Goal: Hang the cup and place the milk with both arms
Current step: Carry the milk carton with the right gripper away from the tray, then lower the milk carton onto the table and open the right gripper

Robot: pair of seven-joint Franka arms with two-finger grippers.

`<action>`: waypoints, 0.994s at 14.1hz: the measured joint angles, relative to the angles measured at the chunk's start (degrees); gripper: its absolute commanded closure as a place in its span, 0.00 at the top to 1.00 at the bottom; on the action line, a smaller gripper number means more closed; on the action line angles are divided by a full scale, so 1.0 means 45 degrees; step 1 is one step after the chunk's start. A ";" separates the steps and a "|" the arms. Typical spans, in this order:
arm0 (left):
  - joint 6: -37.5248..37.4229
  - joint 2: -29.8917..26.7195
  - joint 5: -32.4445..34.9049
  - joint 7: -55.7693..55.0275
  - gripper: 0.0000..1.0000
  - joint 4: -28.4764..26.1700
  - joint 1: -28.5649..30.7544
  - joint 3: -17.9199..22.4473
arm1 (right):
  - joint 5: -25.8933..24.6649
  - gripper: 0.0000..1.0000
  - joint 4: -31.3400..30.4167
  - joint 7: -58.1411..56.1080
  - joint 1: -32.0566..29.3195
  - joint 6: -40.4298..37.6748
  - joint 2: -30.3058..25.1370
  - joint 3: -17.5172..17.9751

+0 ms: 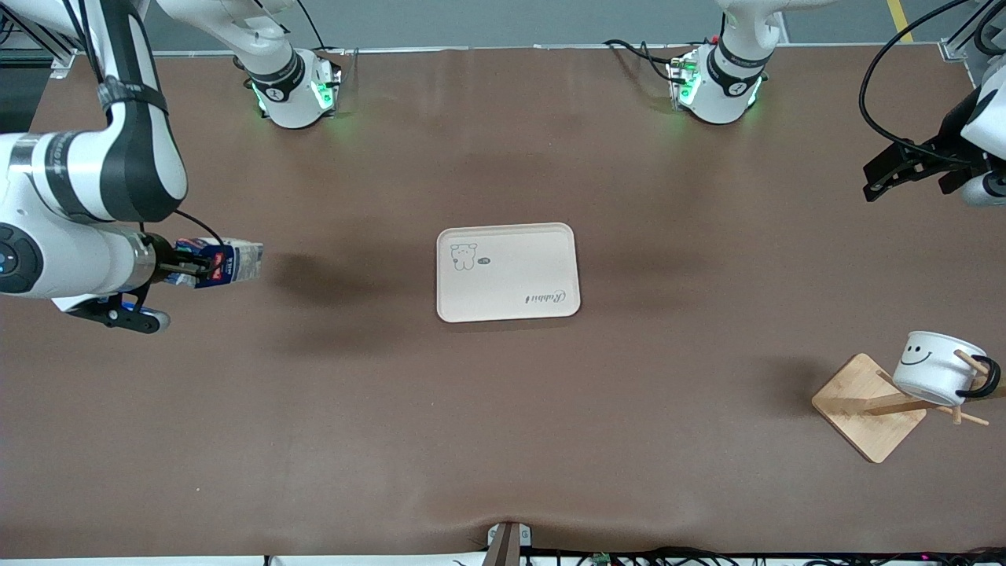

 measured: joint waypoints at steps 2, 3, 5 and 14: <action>0.0000 0.0000 0.0000 0.0000 1.00 -0.0005 0.0003 0.0000 | -0.0015 0.00 -0.1231 -0.1397 -0.0558 0.2039 -0.0145 -0.0004; 0.0000 0.0000 0.0000 0.0000 1.00 -0.0017 0.0003 0.0000 | -0.0016 0.00 -0.1801 -0.2183 -0.0876 0.3003 -0.0216 -0.0009; 0.0000 -0.0001 0.0000 0.0000 1.00 -0.0053 0.0003 -0.0004 | -0.0016 0.00 -0.2617 -0.3113 -0.1397 0.3989 -0.0323 -0.0016; -0.0013 -0.0055 -0.0123 0.0000 1.00 -0.0105 0.0017 0.0002 | -0.0016 1.00 -0.5456 -0.3311 -0.1976 0.6676 -0.1601 -0.0013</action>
